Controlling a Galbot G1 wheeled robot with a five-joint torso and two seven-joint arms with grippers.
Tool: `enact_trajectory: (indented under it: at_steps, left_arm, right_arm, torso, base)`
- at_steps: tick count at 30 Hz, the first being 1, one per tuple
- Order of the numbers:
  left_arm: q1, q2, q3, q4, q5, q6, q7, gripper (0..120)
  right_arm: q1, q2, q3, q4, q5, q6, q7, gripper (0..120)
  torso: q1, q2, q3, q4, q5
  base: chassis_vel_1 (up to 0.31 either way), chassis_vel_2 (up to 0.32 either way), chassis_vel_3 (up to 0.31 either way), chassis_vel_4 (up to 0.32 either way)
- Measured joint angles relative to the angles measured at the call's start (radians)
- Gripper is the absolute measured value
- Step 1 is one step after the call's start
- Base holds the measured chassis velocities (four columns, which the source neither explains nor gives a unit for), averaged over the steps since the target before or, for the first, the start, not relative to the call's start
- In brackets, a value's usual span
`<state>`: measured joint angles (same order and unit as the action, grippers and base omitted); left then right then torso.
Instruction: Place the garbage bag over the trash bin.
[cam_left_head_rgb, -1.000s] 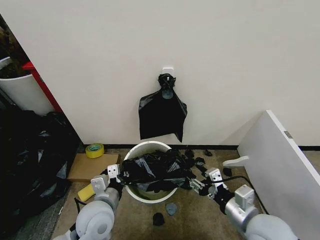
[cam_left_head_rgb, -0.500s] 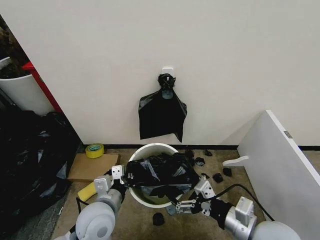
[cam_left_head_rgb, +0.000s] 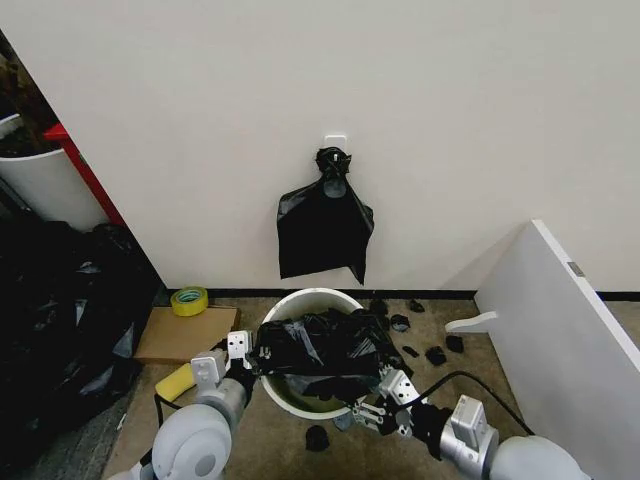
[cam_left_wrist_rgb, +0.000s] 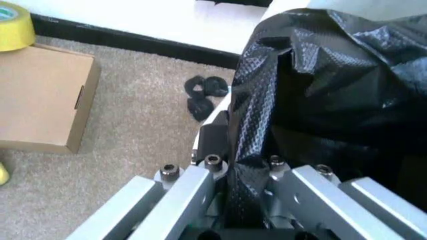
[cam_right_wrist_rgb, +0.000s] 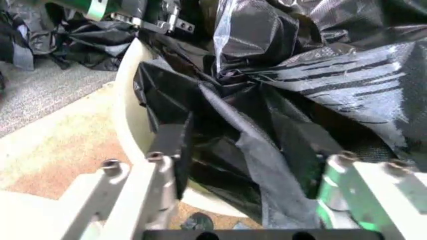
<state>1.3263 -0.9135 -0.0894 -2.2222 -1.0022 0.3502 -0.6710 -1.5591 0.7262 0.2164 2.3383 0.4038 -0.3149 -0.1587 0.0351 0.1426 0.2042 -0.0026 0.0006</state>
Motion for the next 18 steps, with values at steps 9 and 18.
enact_trajectory:
  at_steps: [9,18]
  left_arm:
    - [0.003,-0.002,0.001,0.007,0.005,0.000,0.000,1]
    - [-0.008,-0.011,0.000,0.021,-0.020,-0.003,-0.019,1]
  right_arm:
    - [0.023,-0.005,-0.021,-0.010,-0.011,0.020,0.012,6]
    - [-0.024,-0.028,-0.017,-0.008,-0.081,0.126,-0.086,0]
  torso:
    - [0.000,0.000,0.000,0.0000,0.0000]
    - [0.000,0.000,0.000,-0.0001,-0.0001]
  base:
    - [0.000,0.000,0.000,0.000]
    - [0.000,0.000,0.000,0.000]
